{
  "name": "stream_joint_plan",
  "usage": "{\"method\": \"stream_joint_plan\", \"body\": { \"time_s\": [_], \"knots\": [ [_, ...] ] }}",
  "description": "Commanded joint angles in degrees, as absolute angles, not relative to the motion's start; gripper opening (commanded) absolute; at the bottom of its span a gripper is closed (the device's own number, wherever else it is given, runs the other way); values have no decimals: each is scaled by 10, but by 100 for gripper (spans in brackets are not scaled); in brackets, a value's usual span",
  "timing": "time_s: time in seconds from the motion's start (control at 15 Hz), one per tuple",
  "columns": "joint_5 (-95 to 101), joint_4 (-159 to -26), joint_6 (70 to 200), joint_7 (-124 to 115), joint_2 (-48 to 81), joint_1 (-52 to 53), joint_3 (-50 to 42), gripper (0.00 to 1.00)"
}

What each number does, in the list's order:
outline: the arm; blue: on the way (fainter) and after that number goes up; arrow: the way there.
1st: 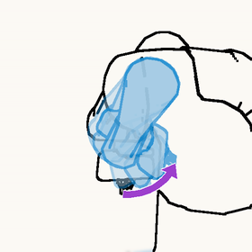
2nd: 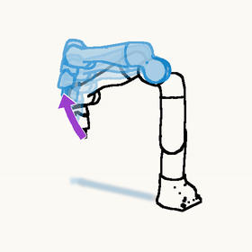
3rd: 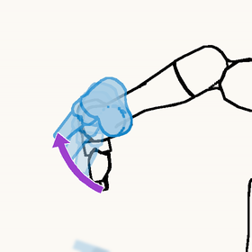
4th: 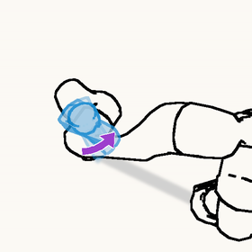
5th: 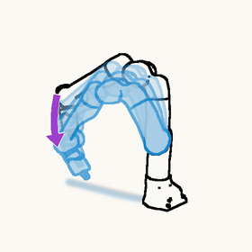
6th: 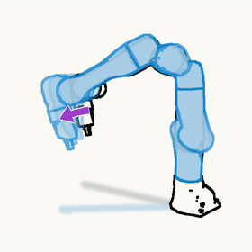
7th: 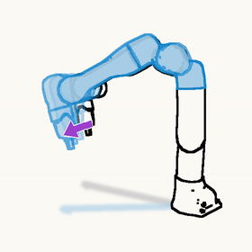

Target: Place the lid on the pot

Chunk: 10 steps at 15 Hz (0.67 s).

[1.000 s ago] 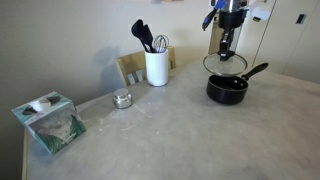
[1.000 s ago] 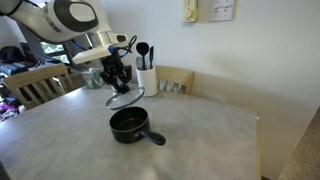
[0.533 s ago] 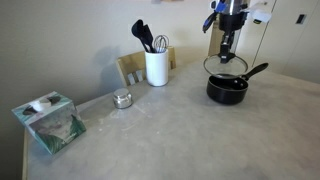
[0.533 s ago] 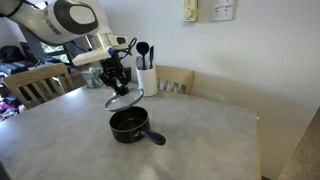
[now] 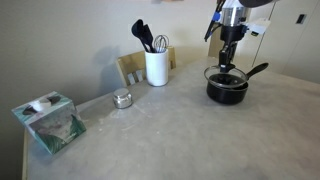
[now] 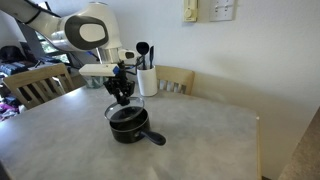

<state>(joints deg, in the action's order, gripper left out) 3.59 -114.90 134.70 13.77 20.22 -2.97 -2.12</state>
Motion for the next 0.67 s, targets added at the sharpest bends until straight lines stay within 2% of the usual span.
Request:
{"method": "stream_joint_plan", "body": {
  "time_s": [0.0, 0.6],
  "knots": [
    [3, -1156, 1357, 158, 199, -55, -12, 16],
    [-15, -1161, 1353, 158, 214, -71, -15, 16]
  ]
}}
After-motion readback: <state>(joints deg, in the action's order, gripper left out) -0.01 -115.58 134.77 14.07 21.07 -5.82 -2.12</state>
